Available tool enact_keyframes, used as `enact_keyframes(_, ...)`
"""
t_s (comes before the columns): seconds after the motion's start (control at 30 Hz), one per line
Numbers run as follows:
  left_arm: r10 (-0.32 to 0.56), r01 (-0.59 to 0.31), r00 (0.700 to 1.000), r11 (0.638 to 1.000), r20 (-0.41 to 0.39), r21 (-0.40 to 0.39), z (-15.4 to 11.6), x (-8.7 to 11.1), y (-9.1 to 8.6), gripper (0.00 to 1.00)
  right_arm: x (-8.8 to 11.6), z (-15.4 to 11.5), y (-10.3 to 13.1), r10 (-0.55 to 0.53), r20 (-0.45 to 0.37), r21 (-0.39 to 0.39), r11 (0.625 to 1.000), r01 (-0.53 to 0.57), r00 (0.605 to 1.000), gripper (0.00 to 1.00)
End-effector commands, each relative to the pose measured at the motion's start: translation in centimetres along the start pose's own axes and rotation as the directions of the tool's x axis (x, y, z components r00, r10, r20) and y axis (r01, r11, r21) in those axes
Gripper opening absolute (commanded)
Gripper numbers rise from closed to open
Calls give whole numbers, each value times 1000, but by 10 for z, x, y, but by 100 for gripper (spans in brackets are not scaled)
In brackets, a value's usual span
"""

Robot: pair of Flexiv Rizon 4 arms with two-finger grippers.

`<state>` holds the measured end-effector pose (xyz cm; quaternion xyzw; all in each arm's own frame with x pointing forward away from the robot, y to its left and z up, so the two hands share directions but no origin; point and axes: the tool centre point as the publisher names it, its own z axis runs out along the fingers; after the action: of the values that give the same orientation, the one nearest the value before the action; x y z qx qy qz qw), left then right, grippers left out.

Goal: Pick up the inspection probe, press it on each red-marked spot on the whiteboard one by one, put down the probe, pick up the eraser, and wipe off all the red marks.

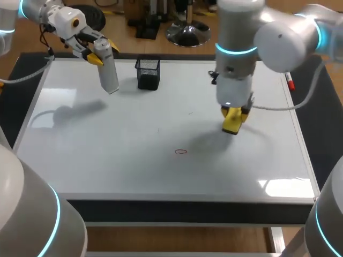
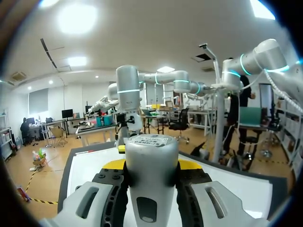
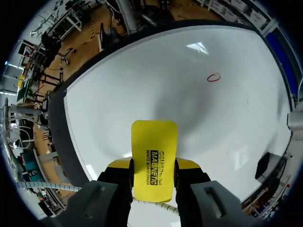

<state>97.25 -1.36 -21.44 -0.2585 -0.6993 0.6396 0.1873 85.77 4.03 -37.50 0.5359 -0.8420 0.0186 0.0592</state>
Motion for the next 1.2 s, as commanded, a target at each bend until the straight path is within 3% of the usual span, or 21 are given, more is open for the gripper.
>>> enact_keyframes(0.03, -1, 2, 995, 1000, -104, 16, -7, -6, 4, 0, -28, 1, 19, -37, -65, 31, 999, 39, 997, 0)
enact_keyframes(0.37, -1, 2, 995, 1000, -104, 16, -7, -6, 4, 0, -71, 4, 70, -188, -76, 29, 981, 191, 979, 0)
enact_keyframes(0.77, -1, 2, 995, 1000, -104, 16, -7, -6, 4, 0, -104, 11, 110, -338, -48, 28, 940, 339, 940, 0)
enact_keyframes(1.2, -1, 2, 995, 1000, -104, 16, -7, -6, 4, 0, -124, 18, 127, -405, -40, 34, 913, 406, 914, 0)
